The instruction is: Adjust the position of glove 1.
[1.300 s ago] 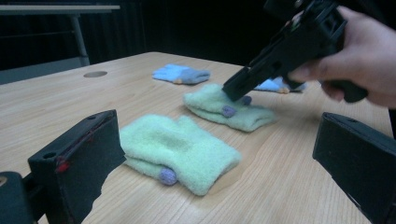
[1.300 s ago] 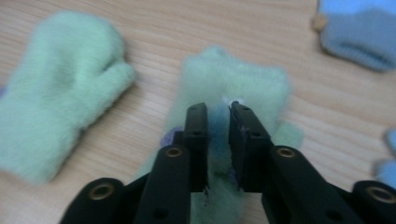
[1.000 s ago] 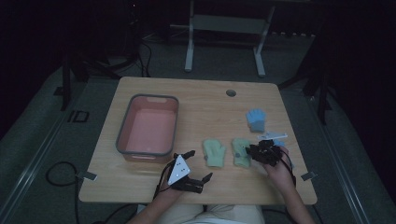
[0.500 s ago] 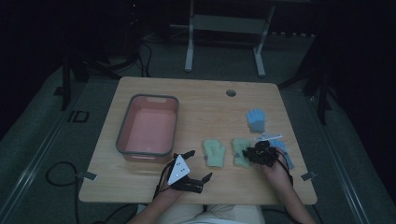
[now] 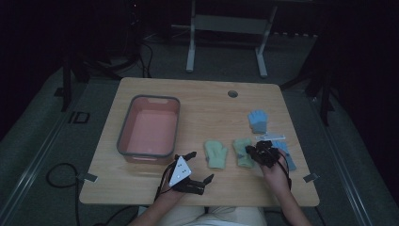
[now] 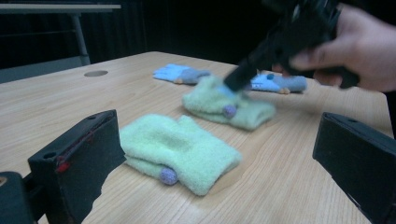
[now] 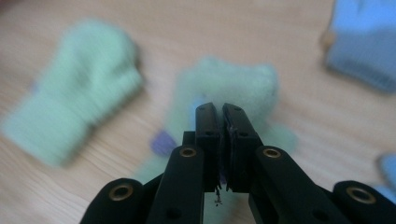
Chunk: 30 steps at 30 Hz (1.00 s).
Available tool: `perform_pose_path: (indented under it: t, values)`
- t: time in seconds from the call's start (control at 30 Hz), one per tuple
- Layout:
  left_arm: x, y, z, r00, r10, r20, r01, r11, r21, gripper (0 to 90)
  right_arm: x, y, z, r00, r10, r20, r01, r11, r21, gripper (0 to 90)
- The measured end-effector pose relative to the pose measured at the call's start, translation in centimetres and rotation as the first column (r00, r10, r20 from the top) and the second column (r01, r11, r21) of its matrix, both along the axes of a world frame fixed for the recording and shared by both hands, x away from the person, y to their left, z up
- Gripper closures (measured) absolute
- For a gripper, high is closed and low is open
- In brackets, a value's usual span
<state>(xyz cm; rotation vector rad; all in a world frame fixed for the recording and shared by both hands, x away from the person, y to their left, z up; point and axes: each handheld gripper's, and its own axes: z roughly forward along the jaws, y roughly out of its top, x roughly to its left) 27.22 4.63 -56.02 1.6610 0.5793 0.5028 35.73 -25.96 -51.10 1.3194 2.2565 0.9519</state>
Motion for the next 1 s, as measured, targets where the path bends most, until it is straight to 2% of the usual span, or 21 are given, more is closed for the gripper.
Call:
perform_pose_path:
  t: [0.1, 0.2, 0.23, 0.27, 0.33, 0.37, 0.47, 0.63, 0.8, 1.0]
  values:
    - [0.0, 0.1, 0.0, 1.0, 0.002, -0.001, -0.002, 1.0, -0.004, 1.0, -0.4, 0.9, 2.1, 0.9992, 0.002, 0.039, -0.002, 0.9998, 0.02, 86.1]
    - [0.0, 0.0, 0.0, 1.0, 0.0, 0.0, 0.0, 1.0, -0.002, 1.0, -0.8, 1.8, 4.1, 0.998, 0.002, 0.064, -0.007, 0.9969, 0.078, 86.2]
    - [0.0, 0.0, 0.0, 1.0, 0.001, 0.0, -0.001, 1.0, -0.001, 1.0, -0.8, 1.8, 4.1, 0.998, 0.002, 0.064, -0.007, 0.9969, 0.078, 86.2]
    - [0.0, 0.0, 0.0, 1.0, -0.001, 0.003, 0.001, 1.0, 0.003, 1.0, -1.2, 3.2, 5.0, 0.9955, 0.036, 0.088, -0.043, 0.9965, 0.072, 86.2]
    - [0.0, 0.0, 0.0, 1.0, -0.001, 0.003, 0.001, 1.0, 0.003, 1.0, -1.3, 3.9, 5.3, 0.9941, 0.046, 0.098, -0.053, 0.9961, 0.071, 86.2]
    - [0.0, 0.0, 0.0, 1.0, -0.001, 0.004, 0.001, 1.0, 0.002, 1.0, -1.3, 5.0, 5.5, 0.9932, 0.073, 0.091, -0.082, 0.9916, 0.1, 86.2]
    - [0.0, 0.0, 0.0, 1.0, -0.005, 0.004, 0.005, 1.0, 0.002, 1.0, -1.4, 6.8, 5.2, 0.992, 0.096, 0.082, -0.105, 0.9871, 0.12, 86.3]
    - [0.0, 0.0, 0.0, 1.0, -0.005, 0.004, 0.005, 1.0, 0.004, 1.0, -1.7, 9.0, 3.7, 0.992, 0.116, 0.05, -0.122, 0.9811, 0.15, 86.3]
    - [-0.1, 0.0, 0.0, 1.0, -0.006, 0.007, 0.006, 1.0, 0.005, 1.0, -1.6, 9.5, 2.1, 0.9931, 0.116, 0.018, -0.118, 0.9811, 0.154, 86.3]
    - [0.0, 0.0, 0.0, 1.0, -0.004, 0.004, 0.004, 1.0, 0.008, 1.0, -1.0, 8.7, 0.9, 0.9951, 0.099, -0.008, -0.096, 0.9824, 0.16, 86.2]
